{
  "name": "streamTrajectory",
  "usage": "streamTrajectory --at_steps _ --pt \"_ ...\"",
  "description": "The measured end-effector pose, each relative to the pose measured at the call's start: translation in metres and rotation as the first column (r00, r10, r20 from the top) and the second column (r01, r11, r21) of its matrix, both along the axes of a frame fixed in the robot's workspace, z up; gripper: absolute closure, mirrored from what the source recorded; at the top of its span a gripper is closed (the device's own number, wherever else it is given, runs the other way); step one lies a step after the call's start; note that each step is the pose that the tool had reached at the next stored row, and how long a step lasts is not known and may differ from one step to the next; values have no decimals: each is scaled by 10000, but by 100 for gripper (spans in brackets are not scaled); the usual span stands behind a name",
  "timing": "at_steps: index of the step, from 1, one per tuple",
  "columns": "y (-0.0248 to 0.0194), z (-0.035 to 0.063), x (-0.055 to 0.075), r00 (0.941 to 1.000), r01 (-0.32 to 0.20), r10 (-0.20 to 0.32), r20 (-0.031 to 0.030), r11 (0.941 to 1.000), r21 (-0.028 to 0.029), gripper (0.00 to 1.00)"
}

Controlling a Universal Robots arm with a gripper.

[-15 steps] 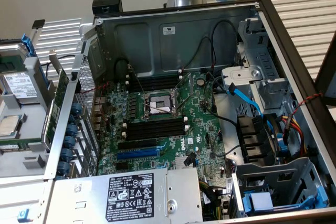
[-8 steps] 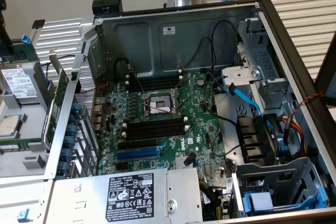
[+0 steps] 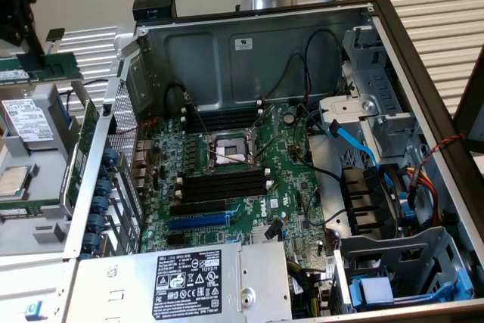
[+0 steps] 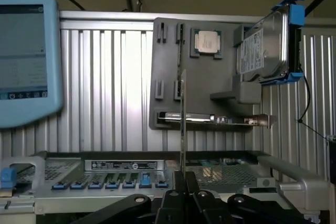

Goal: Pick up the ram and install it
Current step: 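Pick up the ram and move it above insertion slot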

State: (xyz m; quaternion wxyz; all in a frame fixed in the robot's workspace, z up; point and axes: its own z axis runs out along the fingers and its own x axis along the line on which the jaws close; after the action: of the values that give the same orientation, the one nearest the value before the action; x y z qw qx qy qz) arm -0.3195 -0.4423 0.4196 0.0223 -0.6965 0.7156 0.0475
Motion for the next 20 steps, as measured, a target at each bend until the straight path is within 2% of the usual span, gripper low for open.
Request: streamTrajectory --at_steps 11,15,20 --pt "0 0 491 10000 -12 12 -8 10000 -8 87" --pt "0 1 637 10000 -14 14 -84 10000 -17 87" --pt "0 2 848 9999 -19 19 -141 10000 -18 87"
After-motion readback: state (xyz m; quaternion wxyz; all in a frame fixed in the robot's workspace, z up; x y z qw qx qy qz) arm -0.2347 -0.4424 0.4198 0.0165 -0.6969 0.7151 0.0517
